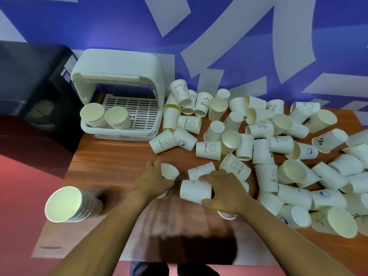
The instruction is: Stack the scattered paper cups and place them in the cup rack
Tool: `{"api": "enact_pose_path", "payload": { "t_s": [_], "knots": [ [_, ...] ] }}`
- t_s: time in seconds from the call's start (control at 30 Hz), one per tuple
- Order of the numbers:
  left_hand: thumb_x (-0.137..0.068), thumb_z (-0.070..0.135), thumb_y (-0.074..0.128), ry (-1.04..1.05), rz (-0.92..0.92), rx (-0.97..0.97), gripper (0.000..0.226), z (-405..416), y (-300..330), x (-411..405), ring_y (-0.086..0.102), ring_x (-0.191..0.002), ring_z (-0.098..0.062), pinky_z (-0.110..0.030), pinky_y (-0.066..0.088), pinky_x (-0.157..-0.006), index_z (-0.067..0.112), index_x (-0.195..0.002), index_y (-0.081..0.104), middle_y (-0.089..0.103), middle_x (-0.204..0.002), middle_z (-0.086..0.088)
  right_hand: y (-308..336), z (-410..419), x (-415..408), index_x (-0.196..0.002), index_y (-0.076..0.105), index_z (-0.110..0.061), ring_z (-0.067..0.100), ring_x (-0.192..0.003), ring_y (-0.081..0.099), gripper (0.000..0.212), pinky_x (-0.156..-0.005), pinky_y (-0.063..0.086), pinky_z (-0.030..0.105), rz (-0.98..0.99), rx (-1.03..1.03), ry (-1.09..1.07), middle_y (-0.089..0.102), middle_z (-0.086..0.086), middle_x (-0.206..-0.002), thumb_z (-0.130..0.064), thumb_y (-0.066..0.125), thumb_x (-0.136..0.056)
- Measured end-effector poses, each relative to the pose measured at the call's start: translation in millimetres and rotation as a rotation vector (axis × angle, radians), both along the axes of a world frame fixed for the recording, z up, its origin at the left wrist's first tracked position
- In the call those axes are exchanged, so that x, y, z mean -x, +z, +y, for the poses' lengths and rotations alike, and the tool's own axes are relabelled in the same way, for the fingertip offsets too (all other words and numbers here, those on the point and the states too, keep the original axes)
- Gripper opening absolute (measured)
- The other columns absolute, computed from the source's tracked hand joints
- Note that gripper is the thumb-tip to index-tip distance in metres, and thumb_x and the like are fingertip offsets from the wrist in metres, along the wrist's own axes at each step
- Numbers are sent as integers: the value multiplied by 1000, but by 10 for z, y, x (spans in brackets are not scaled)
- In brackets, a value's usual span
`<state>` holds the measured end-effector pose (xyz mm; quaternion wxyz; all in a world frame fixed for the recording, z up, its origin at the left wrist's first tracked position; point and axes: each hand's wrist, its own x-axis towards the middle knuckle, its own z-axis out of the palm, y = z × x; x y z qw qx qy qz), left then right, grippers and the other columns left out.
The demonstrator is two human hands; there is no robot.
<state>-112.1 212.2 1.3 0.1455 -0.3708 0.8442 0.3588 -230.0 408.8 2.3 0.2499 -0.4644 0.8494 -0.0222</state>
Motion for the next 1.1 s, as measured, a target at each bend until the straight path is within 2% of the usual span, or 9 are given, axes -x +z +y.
{"api": "enact_pose_path", "payload": {
  "t_s": [0.13, 0.2, 0.3, 0.37, 0.53, 0.7, 0.8, 0.97, 1.1],
  "knots": [
    [-72, 32, 74, -34, 54, 38, 63, -151, 254, -53, 49, -96, -21, -32, 43, -77, 14, -124, 42, 37, -119, -2, 251, -206, 8, -137, 40, -37, 12, -115, 46, 69, -87, 43, 29, -123, 110, -165, 45, -9, -124, -55, 59, -74],
    [-71, 31, 76, -46, 105, 74, 68, -271, 391, -60, 49, -103, -22, -31, 43, -80, 13, -127, 42, 39, -121, -4, 344, -318, 18, -139, 37, -36, 12, -114, 47, 67, -85, 42, 28, -164, 154, -218, 42, -9, -123, -46, 64, -77],
    [-68, 35, 78, -58, 155, 136, 77, -479, 592, -82, 48, -111, -24, -35, 45, -88, 16, -132, 40, 42, -126, -5, 449, -495, 8, -140, 34, -35, 15, -119, 46, 70, -95, 41, 31, -215, 242, -273, 43, -6, -127, -40, 66, -78],
    [-70, 35, 77, -55, 160, 148, 83, -602, 706, -108, 48, -115, -25, -35, 44, -91, 17, -138, 34, 40, -130, -5, 498, -632, -18, -141, 34, -33, 14, -123, 43, 71, -98, 36, 28, -245, 311, -309, 45, -5, -130, -38, 68, -78],
    [-75, 28, 72, -90, 205, 179, 77, -914, 907, -195, 47, -119, -25, -32, 39, -93, 18, -140, 33, 36, -136, -5, 621, -1037, -97, -134, 40, -24, 12, -106, 50, 77, -82, 35, 22, -215, 385, -334, 47, -10, -112, -41, 79, -69],
    [-74, 27, 73, -69, 235, 247, 74, -1368, 1020, -371, 45, -119, -26, -36, 40, -93, 20, -137, 36, 39, -134, -5, 748, -1442, -160, -117, 44, -26, 10, -96, 51, 72, -81, 46, 31, -157, 427, -369, 53, -9, -109, -49, 82, -60],
    [-72, 35, 75, -30, 242, 279, 76, -1615, 1030, -477, 45, -117, -29, -38, 41, -92, 20, -136, 37, 41, -133, -5, 794, -1678, -214, -122, 46, -29, 12, -104, 50, 72, -86, 44, 31, -110, 415, -340, 54, -9, -115, -52, 79, -62],
    [-74, 41, 74, 20, 272, 319, 71, -2046, 1046, -581, 46, -116, -29, -42, 44, -90, 19, -132, 39, 40, -132, -5, 857, -2103, -312, -132, 45, -28, 13, -118, 44, 72, -91, 32, 21, -109, 480, -321, 45, -6, -130, -41, 78, -69],
    [-75, 42, 72, 44, 286, 358, 71, -2363, 1044, -620, 47, -115, -28, -43, 46, -87, 23, -133, 36, 41, -130, -4, 882, -2423, -355, -142, 36, -25, 12, -130, 38, 83, -97, 26, 17, -114, 503, -345, 40, -4, -142, -40, 77, -71]
  ]
}}
